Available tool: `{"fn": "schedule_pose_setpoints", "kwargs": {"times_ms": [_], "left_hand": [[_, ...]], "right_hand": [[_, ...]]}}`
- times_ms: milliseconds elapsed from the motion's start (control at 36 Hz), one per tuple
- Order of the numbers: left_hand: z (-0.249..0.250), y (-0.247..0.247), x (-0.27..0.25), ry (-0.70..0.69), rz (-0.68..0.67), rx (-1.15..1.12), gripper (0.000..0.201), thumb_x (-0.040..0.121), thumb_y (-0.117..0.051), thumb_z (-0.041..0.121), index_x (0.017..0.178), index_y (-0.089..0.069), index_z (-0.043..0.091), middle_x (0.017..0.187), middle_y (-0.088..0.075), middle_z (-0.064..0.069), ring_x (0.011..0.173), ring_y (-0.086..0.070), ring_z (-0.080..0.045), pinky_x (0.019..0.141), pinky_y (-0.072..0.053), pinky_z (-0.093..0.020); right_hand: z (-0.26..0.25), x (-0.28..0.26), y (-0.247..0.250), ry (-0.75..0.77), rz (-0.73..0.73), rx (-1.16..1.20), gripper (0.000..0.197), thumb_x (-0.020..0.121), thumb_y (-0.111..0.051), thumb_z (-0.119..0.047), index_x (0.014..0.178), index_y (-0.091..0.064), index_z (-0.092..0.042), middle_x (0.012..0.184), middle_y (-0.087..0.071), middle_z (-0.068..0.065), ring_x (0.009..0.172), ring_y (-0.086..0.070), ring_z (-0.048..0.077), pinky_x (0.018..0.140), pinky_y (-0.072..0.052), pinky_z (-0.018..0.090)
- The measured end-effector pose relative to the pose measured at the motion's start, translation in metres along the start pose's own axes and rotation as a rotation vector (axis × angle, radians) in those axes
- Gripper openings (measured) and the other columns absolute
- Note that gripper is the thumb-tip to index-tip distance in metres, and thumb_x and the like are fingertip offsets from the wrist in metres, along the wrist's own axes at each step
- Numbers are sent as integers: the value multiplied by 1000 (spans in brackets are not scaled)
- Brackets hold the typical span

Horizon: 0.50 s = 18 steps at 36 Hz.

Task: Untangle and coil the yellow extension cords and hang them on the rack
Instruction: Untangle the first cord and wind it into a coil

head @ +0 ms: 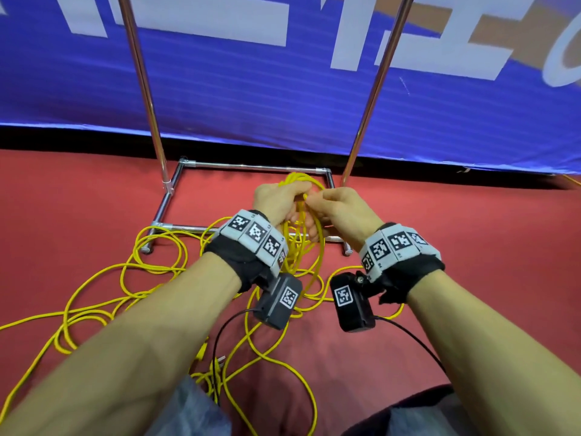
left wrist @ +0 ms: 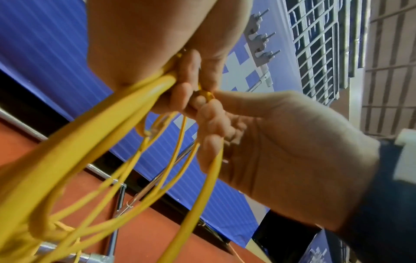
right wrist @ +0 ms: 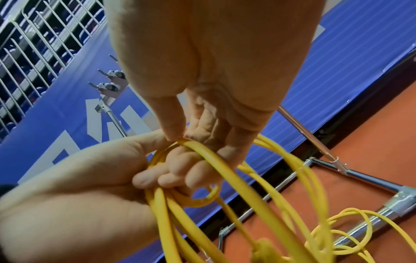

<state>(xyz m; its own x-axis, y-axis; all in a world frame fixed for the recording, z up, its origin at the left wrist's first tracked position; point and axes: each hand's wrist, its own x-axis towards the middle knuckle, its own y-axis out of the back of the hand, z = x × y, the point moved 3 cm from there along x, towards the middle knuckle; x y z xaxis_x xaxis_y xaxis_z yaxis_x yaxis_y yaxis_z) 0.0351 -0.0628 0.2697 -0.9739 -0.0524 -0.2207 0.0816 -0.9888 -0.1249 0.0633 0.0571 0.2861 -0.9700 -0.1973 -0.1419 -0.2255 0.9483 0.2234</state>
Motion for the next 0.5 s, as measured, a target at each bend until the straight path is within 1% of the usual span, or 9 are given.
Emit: {"fn": "schedule_pose_setpoints", "kwargs": {"times_ms": [83, 111, 194, 222, 278, 333, 389, 444, 500], "left_hand": [[10, 13, 4, -53, 99, -86, 17, 60, -71, 25, 57, -72, 8, 54, -51, -17, 30, -30, -16, 41, -28, -24], [14, 17, 5, -71, 118, -127, 15, 64, -70, 21, 56, -71, 8, 57, -53, -17, 28, -29, -14, 40, -27, -23], [14, 25, 14, -107, 108, -156, 24, 83, -66, 10, 60, -66, 4, 81, -63, -22, 25, -31, -9, 34, -25, -19], [11, 26, 19, -111, 95, -148, 29, 87, -65, 11, 59, -65, 4, 81, -63, -22, 25, -33, -8, 34, -25, -19], [6, 25, 22, -89, 78, -147, 33, 90, -66, 19, 60, -62, 3, 67, -62, -20, 30, -44, -9, 34, -27, -18], [2, 21, 18, -49, 62, -137, 36, 88, -69, 25, 66, -58, 0, 46, -57, -11, 37, -55, -12, 35, -30, -18], [0, 12, 10, -19, 34, -82, 36, 87, -71, 26, 64, -58, 1, 34, -47, -3, 32, -50, -12, 37, -31, -20], [-3, 2, 1, -10, 33, -42, 37, 85, -72, 25, 59, -56, 5, 30, -39, 0, 27, -39, -12, 38, -30, -21], [-6, -5, -5, -21, 75, -28, 39, 86, -71, 23, 53, -54, 9, 28, -38, 2, 27, -36, -14, 39, -30, -22]], "right_hand": [[8, -1, 1, -73, -78, -60, 32, 101, -46, -19, 72, -56, -7, 54, -57, 6, 47, -56, 20, 49, -48, 23], [11, -1, 2, -81, -101, -84, 33, 101, -45, -18, 72, -57, -8, 54, -57, 6, 47, -55, 21, 50, -47, 23], [12, -2, 5, -49, -98, -143, 30, 101, -46, -15, 74, -58, -8, 53, -55, 4, 46, -50, 21, 51, -45, 26], [10, -2, 5, -25, -80, -170, 29, 100, -46, -14, 75, -59, -7, 53, -54, 4, 45, -48, 20, 50, -43, 26], [6, -2, 4, 24, -35, -207, 27, 100, -46, -14, 77, -59, -7, 54, -53, 5, 44, -44, 19, 47, -40, 24], [3, 0, 4, 59, 19, -209, 28, 100, -47, -14, 76, -60, -8, 55, -52, 5, 45, -41, 19, 43, -37, 23], [0, 6, 2, 85, 64, -232, 30, 99, -48, -16, 74, -61, -11, 55, -53, 4, 45, -40, 18, 45, -35, 25], [-2, 11, 0, 109, 113, -299, 34, 98, -49, -20, 67, -62, -15, 54, -56, 3, 45, -43, 17, 49, -37, 30], [-4, 14, -1, 116, 154, -349, 38, 95, -50, -21, 59, -61, -17, 53, -57, 4, 45, -46, 18, 53, -39, 32]]}}
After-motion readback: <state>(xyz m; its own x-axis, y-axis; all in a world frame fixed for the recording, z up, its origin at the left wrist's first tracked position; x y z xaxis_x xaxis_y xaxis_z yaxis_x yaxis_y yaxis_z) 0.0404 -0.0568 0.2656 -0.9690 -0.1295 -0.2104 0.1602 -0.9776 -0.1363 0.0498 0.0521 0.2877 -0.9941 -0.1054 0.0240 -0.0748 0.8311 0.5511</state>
